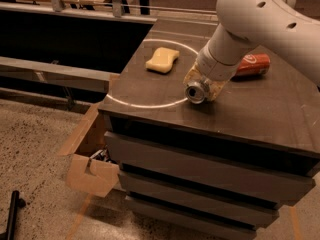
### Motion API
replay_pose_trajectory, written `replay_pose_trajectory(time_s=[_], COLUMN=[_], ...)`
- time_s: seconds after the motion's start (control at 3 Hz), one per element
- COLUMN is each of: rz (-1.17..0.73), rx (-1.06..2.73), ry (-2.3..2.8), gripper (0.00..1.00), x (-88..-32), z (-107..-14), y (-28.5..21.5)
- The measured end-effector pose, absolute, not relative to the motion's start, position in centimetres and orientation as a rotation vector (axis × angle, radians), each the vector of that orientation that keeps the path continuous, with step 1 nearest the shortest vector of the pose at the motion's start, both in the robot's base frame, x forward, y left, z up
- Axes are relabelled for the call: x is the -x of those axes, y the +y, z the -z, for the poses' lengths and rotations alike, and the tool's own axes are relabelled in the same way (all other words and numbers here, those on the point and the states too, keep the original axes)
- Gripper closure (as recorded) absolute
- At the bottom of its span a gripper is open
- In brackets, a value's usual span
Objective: Knock 7up can over
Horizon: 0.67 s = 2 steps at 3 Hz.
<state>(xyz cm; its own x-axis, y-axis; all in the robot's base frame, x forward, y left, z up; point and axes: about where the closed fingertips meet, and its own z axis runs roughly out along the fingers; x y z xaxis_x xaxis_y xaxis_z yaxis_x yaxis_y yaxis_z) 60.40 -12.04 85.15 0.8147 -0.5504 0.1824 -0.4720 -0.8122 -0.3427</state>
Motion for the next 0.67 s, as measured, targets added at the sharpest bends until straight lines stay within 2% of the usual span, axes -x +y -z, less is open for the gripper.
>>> replay_pose_trajectory(time_s=[0.33, 0.67], rz=[0.392, 0.380], rx=[2.721, 2.733], ry=[0.780, 0.777], gripper=[0.13, 0.00], x=[-60.31, -60.10], z=[-85.14, -84.81], y=[-12.11, -11.97])
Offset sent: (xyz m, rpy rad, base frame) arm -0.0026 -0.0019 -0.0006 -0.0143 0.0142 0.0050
